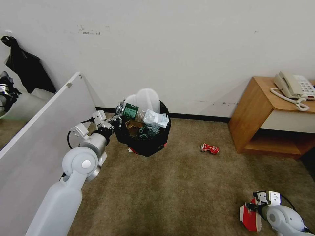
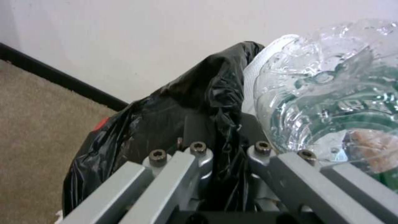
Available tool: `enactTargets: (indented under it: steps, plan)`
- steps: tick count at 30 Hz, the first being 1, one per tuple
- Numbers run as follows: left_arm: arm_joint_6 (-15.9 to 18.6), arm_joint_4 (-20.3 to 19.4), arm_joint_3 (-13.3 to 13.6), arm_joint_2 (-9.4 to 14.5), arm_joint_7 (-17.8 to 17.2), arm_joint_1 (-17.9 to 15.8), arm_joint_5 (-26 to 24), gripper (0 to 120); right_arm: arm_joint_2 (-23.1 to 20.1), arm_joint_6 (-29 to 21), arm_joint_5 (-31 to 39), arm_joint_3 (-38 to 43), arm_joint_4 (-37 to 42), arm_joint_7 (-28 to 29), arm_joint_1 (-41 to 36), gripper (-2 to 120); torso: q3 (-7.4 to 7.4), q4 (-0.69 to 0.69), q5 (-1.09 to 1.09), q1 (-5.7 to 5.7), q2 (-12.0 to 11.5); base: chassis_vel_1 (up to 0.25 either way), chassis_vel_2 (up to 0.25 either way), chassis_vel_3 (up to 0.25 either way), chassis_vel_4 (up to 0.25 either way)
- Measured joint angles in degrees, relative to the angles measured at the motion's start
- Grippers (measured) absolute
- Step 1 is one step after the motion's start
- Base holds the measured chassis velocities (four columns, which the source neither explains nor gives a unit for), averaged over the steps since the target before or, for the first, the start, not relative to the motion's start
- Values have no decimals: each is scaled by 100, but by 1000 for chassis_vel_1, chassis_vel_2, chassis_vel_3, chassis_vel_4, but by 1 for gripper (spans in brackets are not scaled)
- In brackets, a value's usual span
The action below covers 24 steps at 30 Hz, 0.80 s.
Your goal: Pick up the trash bin, then pick up the garbage from the floor and place it into the trash bin.
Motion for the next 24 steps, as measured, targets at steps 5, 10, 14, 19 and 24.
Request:
enactTargets:
  steps: [5, 10, 14, 19, 24]
  plan:
    - [0, -14, 0, 2, -2, 8, 0, 4, -10, 22, -5, 9, 20, -7, 21, 13, 0, 0, 0, 0, 0, 0, 0, 0, 0]
    - [0, -22, 0, 12, -3, 23, 0, 4, -19, 65, -37, 13, 103, -11, 65, 0, 0, 0, 0, 0, 0, 0, 0, 0, 0]
    - [0, -22, 9, 14, -10, 28, -2, 4, -12, 95, -78, 23, 164, -17, 94, 0, 0, 0, 0, 0, 0, 0, 0, 0, 0]
    - [7, -22, 33, 9, -58, 33, -31, 4, -9, 257, -275, 51, 359, -106, 141, 0, 0, 0, 0, 0, 0, 0, 0, 0, 0]
    - [17, -22, 35, 13, -71, 48, -44, 4, -13, 310, -357, 102, 652, -131, 195, 0, 0, 1, 0, 0, 0, 0, 0, 0, 0]
